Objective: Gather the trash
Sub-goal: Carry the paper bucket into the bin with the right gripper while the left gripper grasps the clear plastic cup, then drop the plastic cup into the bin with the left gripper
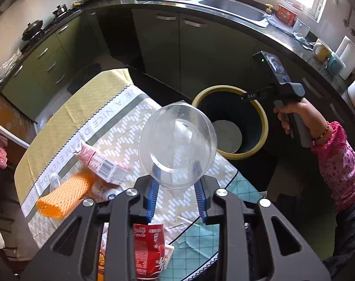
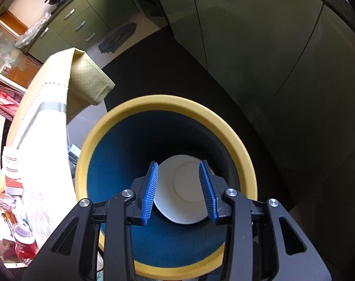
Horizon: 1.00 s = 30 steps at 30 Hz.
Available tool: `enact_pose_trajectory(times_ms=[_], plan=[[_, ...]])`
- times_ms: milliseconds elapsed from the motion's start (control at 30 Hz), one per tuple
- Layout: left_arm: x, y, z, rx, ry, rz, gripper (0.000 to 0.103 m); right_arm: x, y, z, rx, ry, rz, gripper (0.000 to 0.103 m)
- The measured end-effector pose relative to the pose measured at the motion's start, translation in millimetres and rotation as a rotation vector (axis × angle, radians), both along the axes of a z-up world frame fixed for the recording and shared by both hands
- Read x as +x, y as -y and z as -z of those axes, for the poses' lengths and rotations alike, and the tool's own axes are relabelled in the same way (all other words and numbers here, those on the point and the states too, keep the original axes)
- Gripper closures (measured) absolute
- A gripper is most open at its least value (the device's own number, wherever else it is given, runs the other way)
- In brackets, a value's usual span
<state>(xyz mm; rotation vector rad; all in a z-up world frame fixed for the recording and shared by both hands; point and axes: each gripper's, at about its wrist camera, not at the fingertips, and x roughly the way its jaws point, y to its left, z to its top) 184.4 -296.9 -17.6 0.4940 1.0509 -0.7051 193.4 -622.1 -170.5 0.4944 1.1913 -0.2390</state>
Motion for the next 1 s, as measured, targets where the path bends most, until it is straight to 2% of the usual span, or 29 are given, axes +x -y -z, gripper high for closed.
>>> enact_pose_trajectory(times_ms=[133,300,467,567,633,733,833,867,967,1000], plan=[[-2,44,15,0.003,-0.029,0.060,0.076,-34,5,-41,-0.046,0.081,0.001,0.065],[2,105,42,0.016,-0.058,0.127,0.075,-78,6,-77,-0.136,0.119,0.028,0.065],[9,156,80,0.045,-0.102,0.144,0.075,-118,10,-92,-0.176,0.124,0.065,0.065],[12,175,96,0.068,-0.092,0.148,0.064,-129,9,-95,-0.188,0.120,0.080,0.065],[14,179,98,0.064,-0.100,0.149,0.064,-138,10,-97,-0.199,0.121,0.084,0.065],[14,169,76,0.022,-0.102,0.152,0.064,-144,5,-101,-0.197,0.134,0.059,0.065],[13,131,38,-0.017,-0.071,0.139,0.063,-139,-8,-104,-0.185,0.148,-0.001,0.065],[13,113,23,-0.026,-0.057,0.127,0.060,-133,-19,-104,-0.177,0.154,-0.034,0.065],[10,52,-17,-0.031,0.023,0.055,0.048,-111,-64,-110,-0.139,0.176,-0.164,0.055],[10,30,-29,-0.031,0.045,0.022,0.047,-106,-80,-114,-0.126,0.185,-0.214,0.053]])
